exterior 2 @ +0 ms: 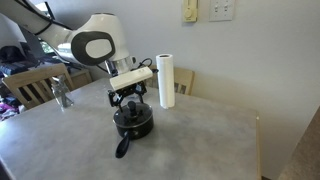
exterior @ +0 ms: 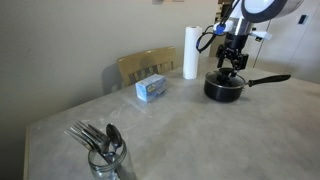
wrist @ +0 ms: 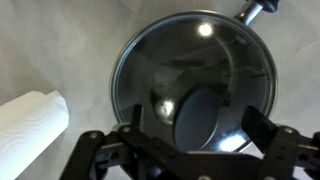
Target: Remove the glass lid from the black pot
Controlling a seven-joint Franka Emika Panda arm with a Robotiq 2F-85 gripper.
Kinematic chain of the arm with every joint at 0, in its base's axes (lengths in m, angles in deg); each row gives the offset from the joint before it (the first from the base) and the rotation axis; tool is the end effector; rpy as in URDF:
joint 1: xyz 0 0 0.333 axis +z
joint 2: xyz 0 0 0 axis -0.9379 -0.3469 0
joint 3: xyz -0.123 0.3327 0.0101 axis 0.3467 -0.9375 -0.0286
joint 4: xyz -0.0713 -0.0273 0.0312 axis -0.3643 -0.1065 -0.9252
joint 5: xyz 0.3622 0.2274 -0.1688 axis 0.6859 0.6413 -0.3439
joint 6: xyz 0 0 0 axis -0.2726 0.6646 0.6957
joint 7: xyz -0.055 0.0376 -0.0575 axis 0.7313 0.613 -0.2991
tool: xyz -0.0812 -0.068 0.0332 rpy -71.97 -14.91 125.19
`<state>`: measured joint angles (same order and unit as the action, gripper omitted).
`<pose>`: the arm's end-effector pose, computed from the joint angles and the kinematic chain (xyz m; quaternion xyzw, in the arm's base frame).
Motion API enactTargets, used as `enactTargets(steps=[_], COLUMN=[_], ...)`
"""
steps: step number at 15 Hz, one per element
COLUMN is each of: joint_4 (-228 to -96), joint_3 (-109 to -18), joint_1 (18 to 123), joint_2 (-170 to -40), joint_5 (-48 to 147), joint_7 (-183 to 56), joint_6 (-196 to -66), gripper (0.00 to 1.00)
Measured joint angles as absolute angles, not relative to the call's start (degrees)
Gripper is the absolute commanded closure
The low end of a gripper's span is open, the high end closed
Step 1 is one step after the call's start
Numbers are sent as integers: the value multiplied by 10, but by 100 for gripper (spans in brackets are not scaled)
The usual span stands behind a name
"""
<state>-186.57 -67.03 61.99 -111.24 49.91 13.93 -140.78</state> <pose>0.6566 -0.0969 0.2300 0.8375 0.5448 0.0216 0.0367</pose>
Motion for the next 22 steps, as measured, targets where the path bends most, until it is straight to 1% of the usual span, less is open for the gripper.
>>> enactTargets(steps=[1, 6, 7, 9, 10, 17, 22], joint_4=[-1866, -1866, -1866, -1865, -1864, -1864, -1866], joint_3=[-671, -674, -674, -674, -674, -669, -674], joint_1=[620, 620, 620, 620, 620, 625, 636], joint_2=[-1115, -1119, -1119, -1117, -1116, -1104, -1069], joint_5=[498, 498, 498, 498, 497, 444, 435], joint_7=[141, 145, 145, 145, 144, 77, 44], joint_6=[-1410, -1410, -1410, -1410, -1410, -1404, -1360], gripper=[27, 61, 69, 83, 84, 84, 84])
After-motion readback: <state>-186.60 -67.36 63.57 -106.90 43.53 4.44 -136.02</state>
